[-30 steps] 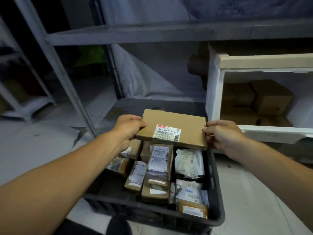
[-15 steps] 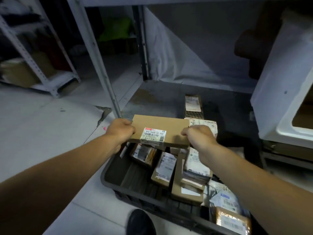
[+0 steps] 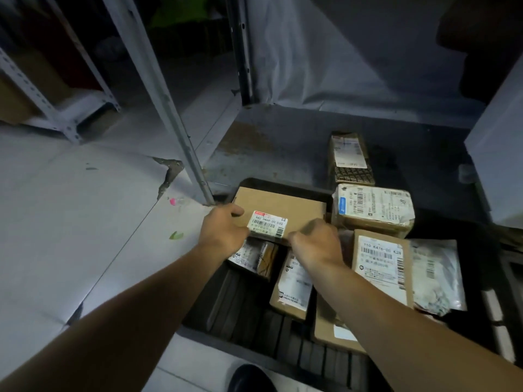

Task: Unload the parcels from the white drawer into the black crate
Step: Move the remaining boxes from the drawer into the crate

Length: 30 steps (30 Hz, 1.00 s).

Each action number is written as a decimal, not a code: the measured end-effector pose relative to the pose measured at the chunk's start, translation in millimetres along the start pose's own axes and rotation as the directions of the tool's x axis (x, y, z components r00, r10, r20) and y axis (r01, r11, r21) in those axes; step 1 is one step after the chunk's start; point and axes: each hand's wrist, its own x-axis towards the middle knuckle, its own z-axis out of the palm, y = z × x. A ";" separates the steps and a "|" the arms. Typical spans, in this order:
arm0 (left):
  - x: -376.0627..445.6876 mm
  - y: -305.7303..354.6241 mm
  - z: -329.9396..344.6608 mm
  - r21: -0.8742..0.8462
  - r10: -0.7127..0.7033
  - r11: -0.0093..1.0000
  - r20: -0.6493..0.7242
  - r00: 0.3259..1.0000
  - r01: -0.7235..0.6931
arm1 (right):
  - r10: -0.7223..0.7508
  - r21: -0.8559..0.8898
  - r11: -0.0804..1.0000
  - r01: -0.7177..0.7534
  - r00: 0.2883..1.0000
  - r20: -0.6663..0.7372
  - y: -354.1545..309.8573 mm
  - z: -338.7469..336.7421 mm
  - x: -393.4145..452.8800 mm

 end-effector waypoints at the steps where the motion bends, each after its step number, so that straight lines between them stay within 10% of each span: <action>1: 4.9 -2.0 4.8 0.013 0.011 1.000 0.005 1.000 -0.011 | -0.001 -0.027 1.000 0.001 1.000 -0.001 1.3 3.8 4.0; 22: 42.7 -29.3 57.9 0.415 0.321 0.843 0.122 0.939 -0.342 | -0.071 -0.340 0.938 0.064 0.997 -0.007 30.2 48.8 47.0; 30: 38.7 -10.4 45.1 0.319 0.277 0.893 0.164 0.947 -0.317 | -0.069 -0.418 0.903 0.100 0.994 0.090 19.5 30.2 38.2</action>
